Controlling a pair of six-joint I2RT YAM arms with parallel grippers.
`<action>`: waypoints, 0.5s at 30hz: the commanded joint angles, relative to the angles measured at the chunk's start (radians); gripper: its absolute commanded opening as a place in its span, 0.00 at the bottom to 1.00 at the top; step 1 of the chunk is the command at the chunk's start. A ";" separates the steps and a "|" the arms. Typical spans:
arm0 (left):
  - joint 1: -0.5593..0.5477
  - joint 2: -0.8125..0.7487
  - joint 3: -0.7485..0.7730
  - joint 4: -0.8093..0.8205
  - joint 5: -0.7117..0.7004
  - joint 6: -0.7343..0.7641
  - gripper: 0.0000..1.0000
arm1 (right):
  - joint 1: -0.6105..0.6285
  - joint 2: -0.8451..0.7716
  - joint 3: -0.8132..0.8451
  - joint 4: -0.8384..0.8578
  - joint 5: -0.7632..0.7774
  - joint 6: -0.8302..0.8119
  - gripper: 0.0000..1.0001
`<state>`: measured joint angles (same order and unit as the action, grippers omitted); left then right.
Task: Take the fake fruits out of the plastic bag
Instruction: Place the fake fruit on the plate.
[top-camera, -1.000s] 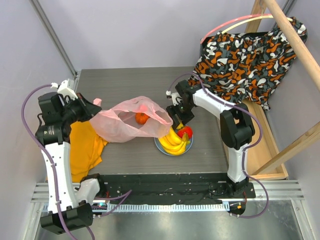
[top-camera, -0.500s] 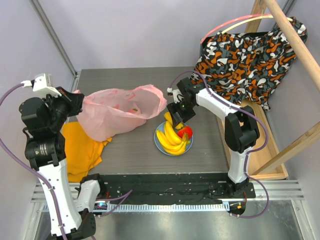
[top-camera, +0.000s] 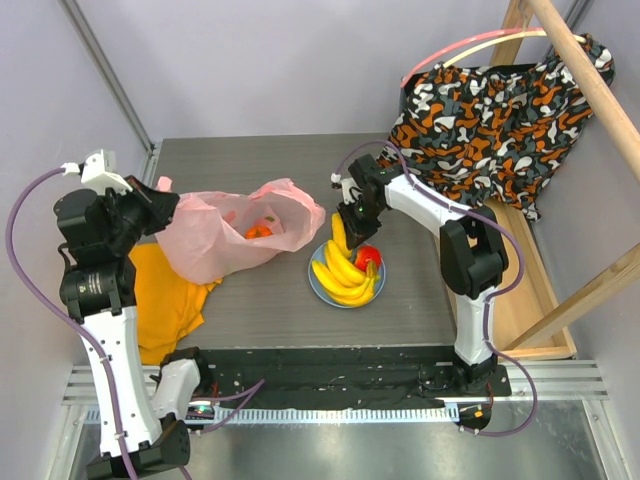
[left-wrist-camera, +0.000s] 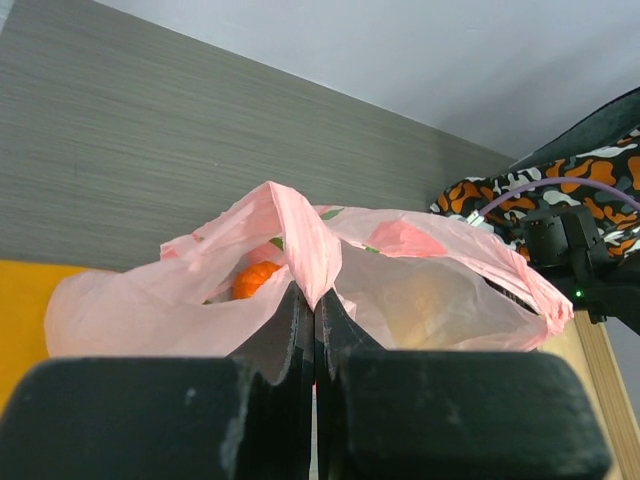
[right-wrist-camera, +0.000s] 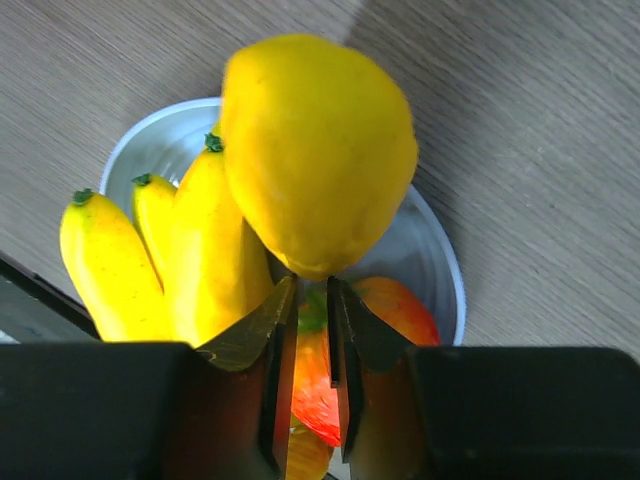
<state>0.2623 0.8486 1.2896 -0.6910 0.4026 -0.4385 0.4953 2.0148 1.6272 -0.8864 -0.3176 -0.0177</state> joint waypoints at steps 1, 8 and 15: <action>0.003 -0.014 -0.003 0.053 0.027 -0.006 0.00 | -0.003 -0.024 0.014 0.017 -0.049 0.064 0.25; 0.003 -0.013 -0.013 0.059 0.036 -0.008 0.00 | -0.003 -0.062 -0.021 0.001 -0.043 0.058 0.25; 0.003 -0.008 -0.032 0.061 0.048 -0.003 0.00 | -0.011 -0.157 -0.003 -0.059 0.000 0.036 0.38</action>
<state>0.2623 0.8421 1.2682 -0.6842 0.4225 -0.4389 0.4934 1.9869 1.6062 -0.9138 -0.3340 0.0288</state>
